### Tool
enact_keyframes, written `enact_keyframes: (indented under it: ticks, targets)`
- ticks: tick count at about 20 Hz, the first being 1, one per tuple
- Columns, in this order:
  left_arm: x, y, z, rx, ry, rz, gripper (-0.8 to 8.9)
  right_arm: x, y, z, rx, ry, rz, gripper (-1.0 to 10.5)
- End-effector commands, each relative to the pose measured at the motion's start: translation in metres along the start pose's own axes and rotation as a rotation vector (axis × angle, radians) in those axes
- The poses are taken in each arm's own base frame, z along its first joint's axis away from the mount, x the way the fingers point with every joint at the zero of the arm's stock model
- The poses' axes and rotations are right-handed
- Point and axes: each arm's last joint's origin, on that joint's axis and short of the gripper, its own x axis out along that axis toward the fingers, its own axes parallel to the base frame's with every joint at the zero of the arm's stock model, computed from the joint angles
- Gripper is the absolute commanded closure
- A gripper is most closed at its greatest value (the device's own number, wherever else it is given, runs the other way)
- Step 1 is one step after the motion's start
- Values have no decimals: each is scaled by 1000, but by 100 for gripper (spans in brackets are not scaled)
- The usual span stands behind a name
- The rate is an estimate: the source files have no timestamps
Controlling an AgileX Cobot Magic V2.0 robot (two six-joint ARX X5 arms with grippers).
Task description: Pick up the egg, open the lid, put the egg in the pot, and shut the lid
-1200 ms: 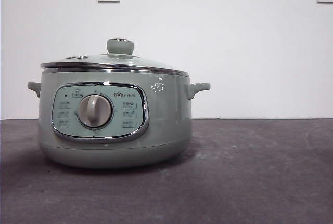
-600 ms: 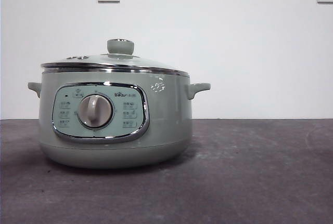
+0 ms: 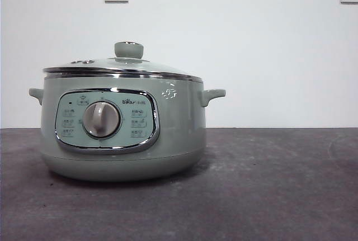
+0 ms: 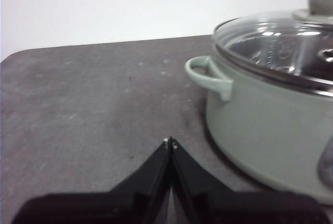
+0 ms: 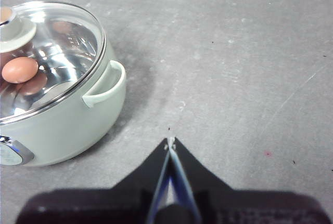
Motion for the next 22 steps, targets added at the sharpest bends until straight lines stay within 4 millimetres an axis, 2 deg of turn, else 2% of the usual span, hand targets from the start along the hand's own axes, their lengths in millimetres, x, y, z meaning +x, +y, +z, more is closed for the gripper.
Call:
enact_keyframes:
  ticks: [1, 4, 20, 22]
  targets:
    - [3, 0, -9, 3, 6, 11, 816, 0, 0, 0, 10, -3, 2, 946]
    - [6, 0, -20, -11, 46, 7, 816, 0, 0, 0, 10, -4, 2, 946]
    - [7, 0, -19, -26, 38, 8, 816, 0, 0, 0, 10, -3, 2, 946]
    - [7, 0, -19, -26, 38, 8, 816, 0, -1, 1, -6, -27, -47, 946]
